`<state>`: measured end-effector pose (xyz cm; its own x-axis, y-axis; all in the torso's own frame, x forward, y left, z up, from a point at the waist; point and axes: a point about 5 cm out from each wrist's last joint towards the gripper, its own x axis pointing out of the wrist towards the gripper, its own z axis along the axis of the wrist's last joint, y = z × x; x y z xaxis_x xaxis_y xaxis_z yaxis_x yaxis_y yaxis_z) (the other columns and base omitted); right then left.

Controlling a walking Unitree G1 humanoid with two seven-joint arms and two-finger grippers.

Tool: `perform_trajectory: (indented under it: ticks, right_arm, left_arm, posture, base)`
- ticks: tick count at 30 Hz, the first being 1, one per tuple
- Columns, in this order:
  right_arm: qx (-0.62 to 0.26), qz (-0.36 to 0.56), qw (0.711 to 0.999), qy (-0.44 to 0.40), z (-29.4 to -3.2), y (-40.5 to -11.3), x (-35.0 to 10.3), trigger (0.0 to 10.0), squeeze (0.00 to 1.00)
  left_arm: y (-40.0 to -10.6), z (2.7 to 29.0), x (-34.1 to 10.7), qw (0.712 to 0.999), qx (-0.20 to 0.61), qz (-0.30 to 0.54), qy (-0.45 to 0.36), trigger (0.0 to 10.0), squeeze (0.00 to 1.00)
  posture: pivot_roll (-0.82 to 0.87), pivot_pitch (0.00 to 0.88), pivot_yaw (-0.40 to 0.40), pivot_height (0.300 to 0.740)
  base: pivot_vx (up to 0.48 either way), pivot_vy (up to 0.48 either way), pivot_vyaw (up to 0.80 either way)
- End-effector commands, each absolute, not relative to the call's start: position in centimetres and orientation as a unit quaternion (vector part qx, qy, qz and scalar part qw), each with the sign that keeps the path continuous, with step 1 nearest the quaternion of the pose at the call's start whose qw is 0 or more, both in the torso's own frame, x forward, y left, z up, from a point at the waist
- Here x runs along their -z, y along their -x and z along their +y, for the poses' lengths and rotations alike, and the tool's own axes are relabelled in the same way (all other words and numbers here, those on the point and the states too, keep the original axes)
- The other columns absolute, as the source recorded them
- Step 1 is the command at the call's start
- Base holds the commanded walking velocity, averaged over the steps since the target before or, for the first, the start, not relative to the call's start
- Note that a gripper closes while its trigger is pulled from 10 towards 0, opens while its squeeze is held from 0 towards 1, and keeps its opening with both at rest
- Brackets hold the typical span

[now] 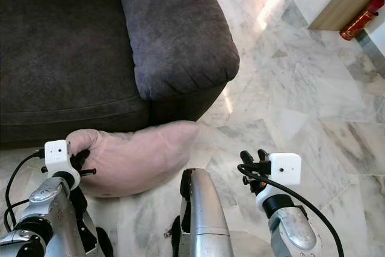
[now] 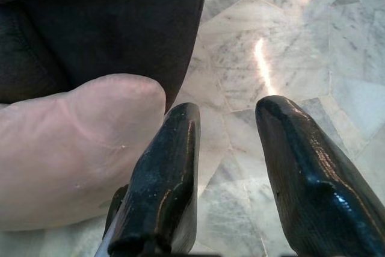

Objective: Move the pillow to the sofa from floor

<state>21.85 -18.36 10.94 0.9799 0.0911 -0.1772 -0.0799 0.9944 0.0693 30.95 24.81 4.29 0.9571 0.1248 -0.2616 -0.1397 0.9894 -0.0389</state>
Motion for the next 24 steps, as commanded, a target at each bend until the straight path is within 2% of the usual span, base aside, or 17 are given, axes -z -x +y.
perform_trajectory:
  ticks: [1,9,10,15,24]
  right_arm:
    - [-0.030,0.101,0.994,-0.028,-18.8,-21.6,-10.4,10.0,0.00]
    - [-0.031,0.087,0.995,-0.037,-18.2,-23.2,-10.1,10.0,0.00]
    - [-0.032,0.085,0.995,-0.039,-18.0,-23.3,-10.0,10.0,0.00]
    - [-0.031,0.077,0.995,-0.047,-17.3,-24.3,-9.6,10.0,0.00]
    - [-0.031,0.077,0.995,-0.047,-17.3,-24.3,-9.6,10.0,0.00]
  left_arm:
    - [-30.9,24.0,-4.3,0.992,-0.055,0.115,0.027,0.0,0.00]
    - [-31.1,21.7,-6.2,0.999,-0.017,0.038,-0.016,0.0,0.00]
    - [-30.9,21.3,-6.4,0.999,-0.012,0.028,-0.022,10.0,0.00]
    - [-30.2,20.3,-7.3,1.000,-0.007,-0.009,-0.019,10.0,0.00]
    - [-30.2,20.3,-7.3,1.000,-0.007,-0.009,-0.019,10.0,0.00]
  posture:
    - [-0.17,0.256,-0.240,0.498]
    - [-0.13,0.199,-0.212,0.498]
    - [-0.12,0.187,-0.205,0.498]
    - [-0.09,0.149,-0.179,0.498]
    - [-0.09,0.149,-0.179,0.498]
  base:
    - [0.000,0.000,0.00]
    - [0.000,0.000,0.00]
    - [0.000,0.000,0.00]
    - [0.000,0.000,0.00]
    - [0.000,0.000,0.00]
